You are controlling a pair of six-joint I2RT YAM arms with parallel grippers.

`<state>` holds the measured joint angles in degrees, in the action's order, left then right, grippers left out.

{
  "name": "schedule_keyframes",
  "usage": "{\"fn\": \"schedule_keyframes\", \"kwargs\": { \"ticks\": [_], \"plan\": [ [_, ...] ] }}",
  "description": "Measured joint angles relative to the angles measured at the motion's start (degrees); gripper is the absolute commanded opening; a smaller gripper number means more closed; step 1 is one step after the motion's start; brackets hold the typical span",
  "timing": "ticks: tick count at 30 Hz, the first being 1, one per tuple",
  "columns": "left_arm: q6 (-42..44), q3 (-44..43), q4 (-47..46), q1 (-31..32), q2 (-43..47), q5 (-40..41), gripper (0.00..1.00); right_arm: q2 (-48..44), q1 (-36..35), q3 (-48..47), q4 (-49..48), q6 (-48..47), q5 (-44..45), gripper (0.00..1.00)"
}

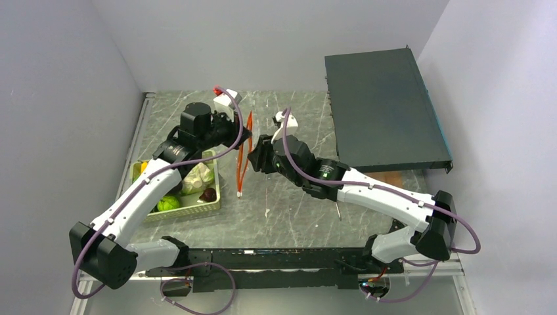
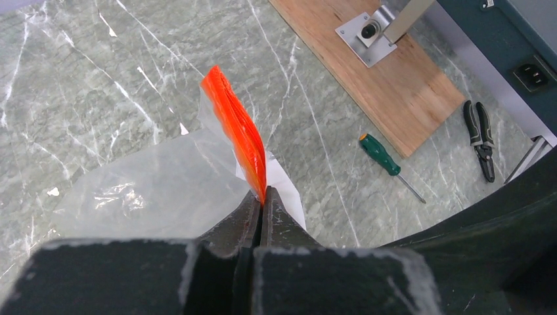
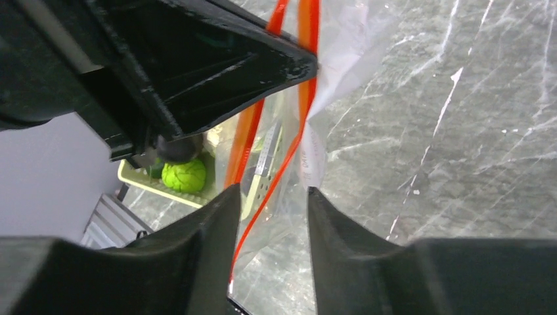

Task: Place the food in the zip-top bag and seal the zipper
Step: Open the zipper of the food storage bag at the center of the board.

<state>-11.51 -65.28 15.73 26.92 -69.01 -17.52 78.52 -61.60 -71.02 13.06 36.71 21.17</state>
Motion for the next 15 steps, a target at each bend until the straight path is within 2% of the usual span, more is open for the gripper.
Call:
{"fn": "schedule_keyframes", "kwargs": {
  "ticks": [3,15],
  "plan": [
    [-0.33,0.02,-0.15,0.0,-0.11,-0.2,0.0,0.02,0.02,1.11,-0.76,1.46,1.29,0.28],
    [-1.88,0.02,-1.31,-0.13,-1.38,-2.1,0.0,0.46,0.07,3.06,-3.41,5.99,3.85,0.28]
  ]
}}
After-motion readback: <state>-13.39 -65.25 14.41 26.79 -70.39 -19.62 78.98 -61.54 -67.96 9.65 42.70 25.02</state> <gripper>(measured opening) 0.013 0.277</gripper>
